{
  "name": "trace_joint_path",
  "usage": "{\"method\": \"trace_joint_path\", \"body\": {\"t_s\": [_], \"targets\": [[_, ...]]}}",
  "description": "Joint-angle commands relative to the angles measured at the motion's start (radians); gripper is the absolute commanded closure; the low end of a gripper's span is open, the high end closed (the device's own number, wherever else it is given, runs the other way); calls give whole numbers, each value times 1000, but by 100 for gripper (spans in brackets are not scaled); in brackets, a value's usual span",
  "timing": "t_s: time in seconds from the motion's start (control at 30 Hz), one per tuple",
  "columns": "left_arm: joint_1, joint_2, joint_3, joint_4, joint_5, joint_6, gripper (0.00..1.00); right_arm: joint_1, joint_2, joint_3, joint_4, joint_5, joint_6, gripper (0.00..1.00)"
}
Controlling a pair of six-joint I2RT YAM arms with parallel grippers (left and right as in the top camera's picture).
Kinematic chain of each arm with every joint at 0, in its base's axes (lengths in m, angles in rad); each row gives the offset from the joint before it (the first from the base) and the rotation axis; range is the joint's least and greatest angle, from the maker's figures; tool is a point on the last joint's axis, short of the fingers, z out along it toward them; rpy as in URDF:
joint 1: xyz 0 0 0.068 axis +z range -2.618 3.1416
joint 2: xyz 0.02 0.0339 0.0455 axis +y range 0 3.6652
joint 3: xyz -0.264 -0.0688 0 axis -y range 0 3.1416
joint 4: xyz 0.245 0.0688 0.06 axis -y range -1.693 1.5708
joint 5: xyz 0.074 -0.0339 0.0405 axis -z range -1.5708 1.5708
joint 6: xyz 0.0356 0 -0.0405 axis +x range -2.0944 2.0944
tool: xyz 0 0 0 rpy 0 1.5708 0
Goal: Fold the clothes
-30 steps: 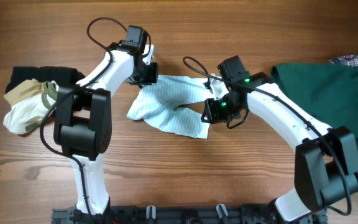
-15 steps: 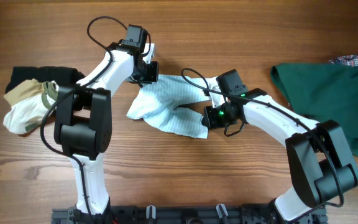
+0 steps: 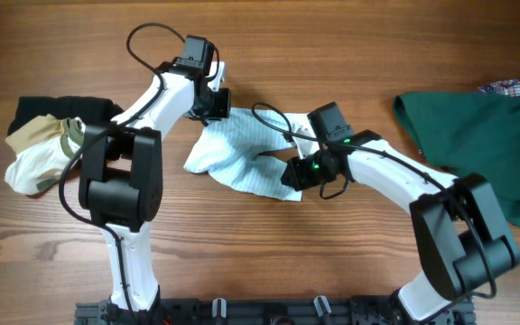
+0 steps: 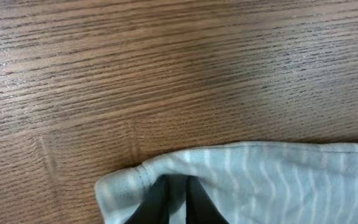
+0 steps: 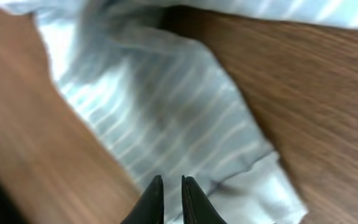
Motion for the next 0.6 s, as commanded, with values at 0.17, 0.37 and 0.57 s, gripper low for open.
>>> {"method": "trace_joint_path", "body": {"t_s": [0.17,0.37,0.57], "targets": [[1,51,-5,14,0,11,92,5,165,-4,-53,273,257,96],[31,51,-5,35,-63,11,94,3,142,-3,-245,430,373,95],[113,51,-5,72,-68,-76,95,3,101,-1,-281,550,376,96]]}}
